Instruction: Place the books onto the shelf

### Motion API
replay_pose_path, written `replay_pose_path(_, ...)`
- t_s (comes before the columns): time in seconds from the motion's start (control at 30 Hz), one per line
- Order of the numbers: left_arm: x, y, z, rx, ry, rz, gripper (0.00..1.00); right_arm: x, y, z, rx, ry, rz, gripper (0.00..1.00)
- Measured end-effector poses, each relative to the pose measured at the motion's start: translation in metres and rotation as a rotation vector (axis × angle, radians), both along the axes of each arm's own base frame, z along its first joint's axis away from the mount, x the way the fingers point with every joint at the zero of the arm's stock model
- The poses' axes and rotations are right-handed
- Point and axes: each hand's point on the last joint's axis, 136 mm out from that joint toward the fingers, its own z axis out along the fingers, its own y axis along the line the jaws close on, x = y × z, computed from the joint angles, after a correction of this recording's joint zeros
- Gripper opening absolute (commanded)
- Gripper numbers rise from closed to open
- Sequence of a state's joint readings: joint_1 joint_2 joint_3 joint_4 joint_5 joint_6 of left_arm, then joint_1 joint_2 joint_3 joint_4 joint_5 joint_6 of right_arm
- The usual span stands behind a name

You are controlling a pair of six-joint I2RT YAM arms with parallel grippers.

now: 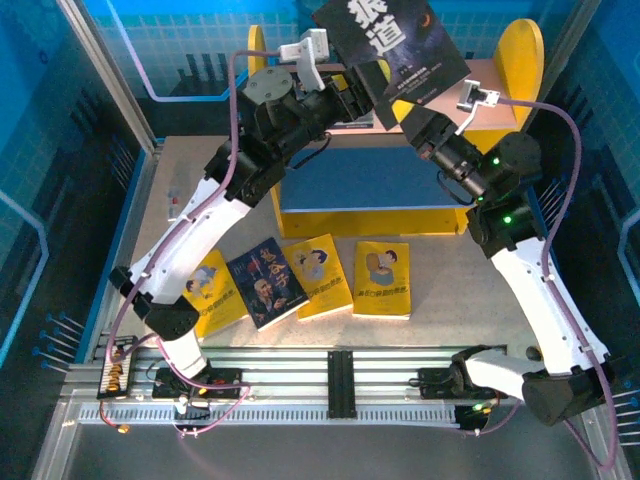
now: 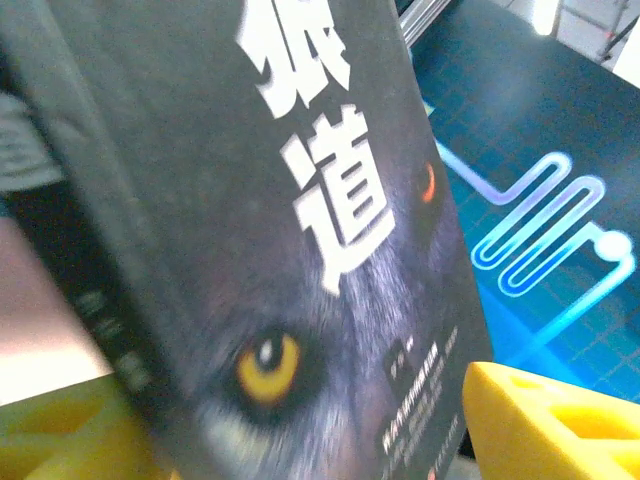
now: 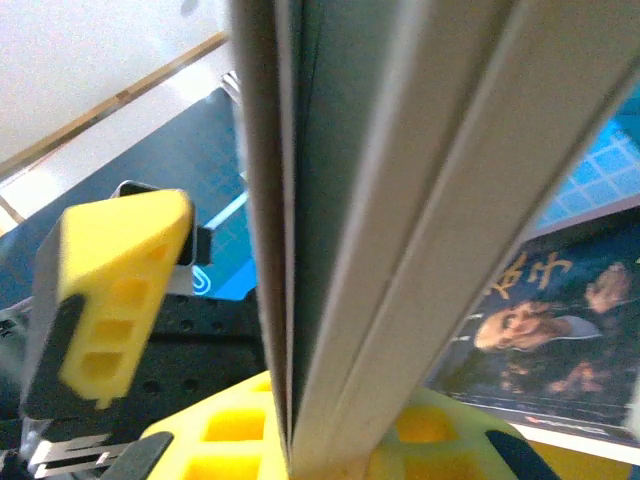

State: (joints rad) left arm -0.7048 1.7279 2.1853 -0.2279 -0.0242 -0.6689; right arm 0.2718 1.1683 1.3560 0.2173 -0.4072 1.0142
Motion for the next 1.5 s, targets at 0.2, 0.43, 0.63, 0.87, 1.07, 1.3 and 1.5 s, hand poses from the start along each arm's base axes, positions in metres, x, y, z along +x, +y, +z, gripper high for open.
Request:
replay_pose_path(0.2,-0.017,0.045,-0.007,0.106,0.029,0.067,0.86,0.007,-0.026,-0.008,-0.051,0.016,0.031,0.06)
replay_pose_path(0.43,-0.026,0.125,-0.005,0.156,0.068,0.164,0.90,-0.021,-0.012,-0.007,-0.166,-0.005,0.173,0.06)
replay_pose_path(0.63,-0.043,0.125,-0.020,0.254,0.104,0.068,0.91,-0.034,-0.004,-0.020,-0.231,-0.002,0.260,0.06)
replay_pose_path(0.87,-0.053,0.116,-0.041,0.304,0.137,-0.032,0.94,-0.042,0.001,-0.037,-0.271,0.032,0.324,0.05)
replay_pose_path(1.07,-0.059,0.112,-0.046,0.330,0.128,-0.077,0.95,-0.055,0.007,-0.039,-0.286,0.016,0.403,0.05)
replay_pose_path(1.3,-0.067,0.110,-0.048,0.330,0.131,-0.153,0.93,-0.069,0.014,-0.048,-0.294,0.012,0.501,0.04)
replay_pose_path(1.5,-0.084,0.098,-0.045,0.321,0.108,-0.276,0.91,-0.085,0.026,-0.049,-0.317,-0.035,0.585,0.05)
